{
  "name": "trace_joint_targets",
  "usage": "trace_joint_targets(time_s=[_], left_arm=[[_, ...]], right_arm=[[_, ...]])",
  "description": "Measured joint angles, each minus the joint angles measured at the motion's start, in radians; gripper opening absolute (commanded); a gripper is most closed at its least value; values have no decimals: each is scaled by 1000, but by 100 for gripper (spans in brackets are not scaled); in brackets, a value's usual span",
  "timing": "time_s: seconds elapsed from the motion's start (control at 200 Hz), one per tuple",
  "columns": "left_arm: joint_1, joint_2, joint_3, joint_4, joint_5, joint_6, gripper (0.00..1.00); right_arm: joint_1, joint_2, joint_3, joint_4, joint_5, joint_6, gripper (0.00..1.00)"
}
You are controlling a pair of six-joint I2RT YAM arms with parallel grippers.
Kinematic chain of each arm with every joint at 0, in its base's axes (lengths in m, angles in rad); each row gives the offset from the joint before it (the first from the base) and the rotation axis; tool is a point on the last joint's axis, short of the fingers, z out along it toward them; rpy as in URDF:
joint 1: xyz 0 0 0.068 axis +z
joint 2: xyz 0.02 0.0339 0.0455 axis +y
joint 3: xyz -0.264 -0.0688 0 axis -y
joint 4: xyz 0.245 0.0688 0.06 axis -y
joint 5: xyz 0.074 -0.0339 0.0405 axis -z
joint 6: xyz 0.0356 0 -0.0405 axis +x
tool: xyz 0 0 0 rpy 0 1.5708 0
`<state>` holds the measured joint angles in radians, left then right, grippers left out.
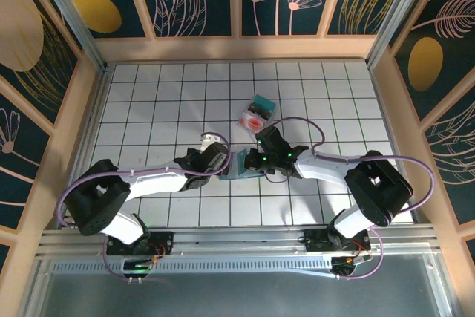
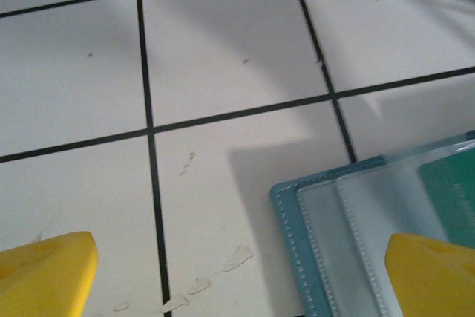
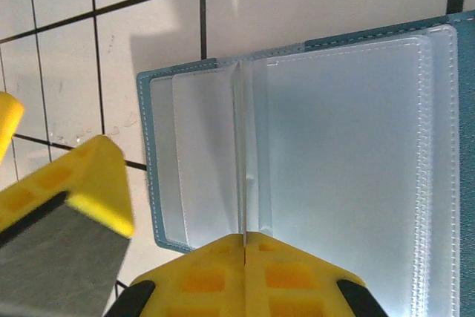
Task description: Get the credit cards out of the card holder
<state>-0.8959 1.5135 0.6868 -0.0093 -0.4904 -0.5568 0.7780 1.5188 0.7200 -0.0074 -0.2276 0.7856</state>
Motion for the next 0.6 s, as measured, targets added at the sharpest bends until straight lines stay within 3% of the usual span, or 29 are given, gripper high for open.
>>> trace_joint_targets(time_s=[0.31,0.601], left_arm=[[0,91,4,9,42,1,99],[0,105,3,21,46,3,99]], right_arm=[[16,6,48,-53,26,-10,18],[16,74,84,-50,29,-22,19]])
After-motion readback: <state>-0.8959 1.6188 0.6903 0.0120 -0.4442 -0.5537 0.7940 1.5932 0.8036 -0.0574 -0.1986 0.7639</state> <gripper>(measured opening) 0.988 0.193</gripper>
